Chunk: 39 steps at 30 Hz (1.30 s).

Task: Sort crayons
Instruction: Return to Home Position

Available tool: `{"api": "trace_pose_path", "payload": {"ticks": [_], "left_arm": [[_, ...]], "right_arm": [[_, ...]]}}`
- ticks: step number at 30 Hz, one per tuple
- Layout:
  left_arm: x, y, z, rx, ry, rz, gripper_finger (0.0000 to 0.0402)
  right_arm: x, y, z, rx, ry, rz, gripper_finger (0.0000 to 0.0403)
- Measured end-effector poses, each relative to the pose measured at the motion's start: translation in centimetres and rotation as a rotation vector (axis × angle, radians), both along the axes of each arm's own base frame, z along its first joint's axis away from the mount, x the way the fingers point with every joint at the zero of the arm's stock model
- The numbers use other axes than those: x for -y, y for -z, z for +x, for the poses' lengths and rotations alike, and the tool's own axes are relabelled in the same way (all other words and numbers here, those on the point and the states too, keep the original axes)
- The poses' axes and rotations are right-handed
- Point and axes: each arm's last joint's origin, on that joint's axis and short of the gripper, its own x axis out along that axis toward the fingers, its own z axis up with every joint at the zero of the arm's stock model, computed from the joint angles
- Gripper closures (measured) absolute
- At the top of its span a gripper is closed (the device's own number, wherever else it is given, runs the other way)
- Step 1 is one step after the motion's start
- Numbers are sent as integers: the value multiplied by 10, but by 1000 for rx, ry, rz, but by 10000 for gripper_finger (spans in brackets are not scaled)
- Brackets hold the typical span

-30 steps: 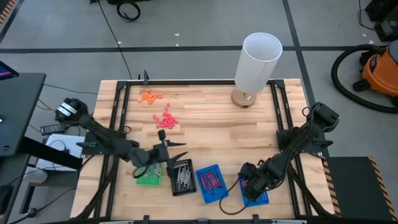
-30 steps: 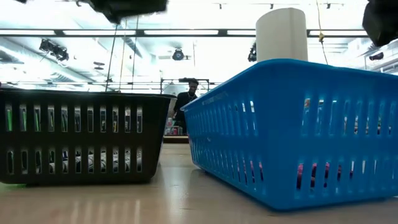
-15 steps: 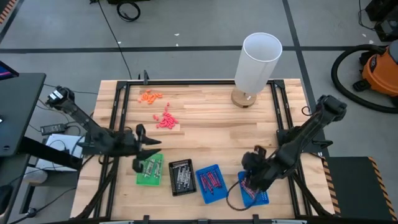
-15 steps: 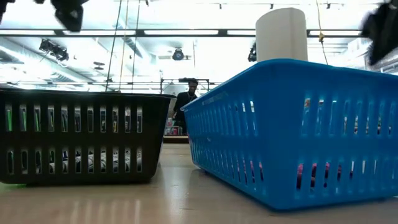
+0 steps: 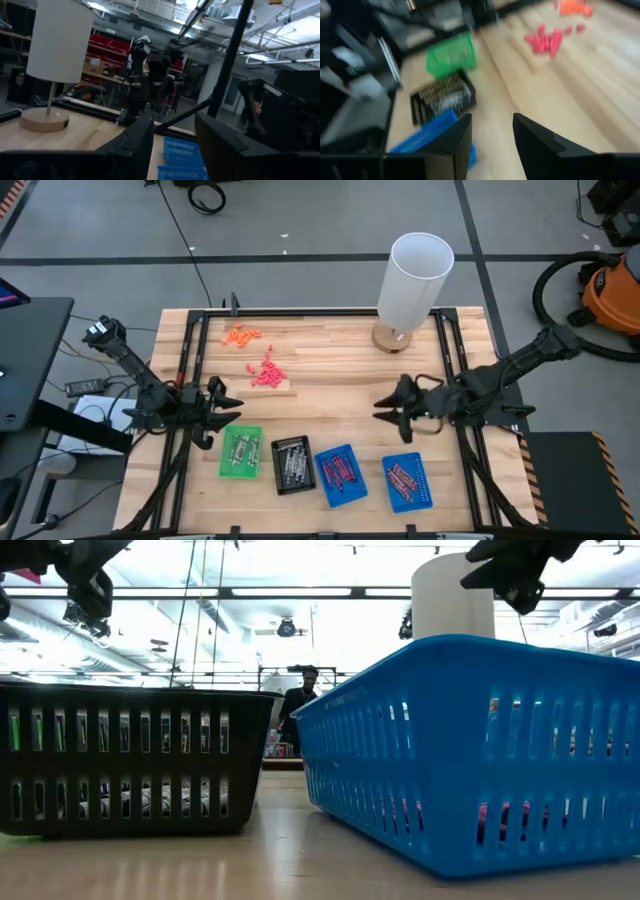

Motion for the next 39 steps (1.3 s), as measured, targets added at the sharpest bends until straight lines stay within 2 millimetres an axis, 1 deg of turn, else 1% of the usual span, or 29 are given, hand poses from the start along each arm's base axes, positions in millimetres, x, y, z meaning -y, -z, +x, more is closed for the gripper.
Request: {"api": "trace_pose_path", "payload": {"ticks": [3, 5, 7, 10, 12, 14, 16, 18, 20, 22, 25, 26, 28, 30, 33, 35, 37, 39], "left_arm": [[0, 6, -3, -5, 10, 32, 249], [-1, 13, -5, -13, 16, 47, 249], [-1, 16, -5, -38, 14, 70, 249], [0, 20, -4, -74, 15, 104, 249], [2, 23, -4, -91, 32, 141, 249], [4, 27, -4, -115, 73, 204, 249], [6, 32, -4, -146, 128, 271, 249], [8, 35, -4, -154, 188, 288, 249], [9, 34, -4, -149, 226, 206, 249], [8, 34, -4, -161, 223, 106, 249], [5, 34, -3, -179, 149, -86, 249], [4, 36, -3, -192, 109, -141, 249], [1, 39, -3, -206, 26, -276, 249], [-1, 44, -3, -226, -51, -353, 249], [-3, 52, -3, -243, -111, -478, 249], [-5, 54, -3, -232, -139, -563, 249], [-6, 54, -3, -225, -147, -596, 249], [-6, 54, -3, -227, -152, -583, 249]], "right_arm": [[15, 9, -12, 123, 30, 2, 254], [25, 18, -19, 199, 56, 0, 254], [34, 28, -26, 261, 83, 12, 254], [47, 40, -37, 307, 135, 8, 254], [54, 45, -43, 335, 161, -8, 254], [58, 46, -48, 363, 140, -30, 254], [59, 47, -52, 399, 83, -44, 254], [59, 49, -55, 469, 29, -37, 254], [59, 53, -59, 564, 12, 10, 254], [61, 57, -63, 681, 28, 90, 254], [64, 61, -73, 851, 71, 228, 254], [65, 60, -74, 878, 84, 263, 254], [66, 56, -74, 903, 122, 299, 254], [67, 52, -76, 948, 167, 339, 254], [69, 47, -79, 1009, 199, 408, 254], [69, 46, -79, 1018, 196, 444, 254], [68, 46, -79, 1021, 177, 478, 254], [68, 46, -79, 1020, 161, 486, 254]]}}
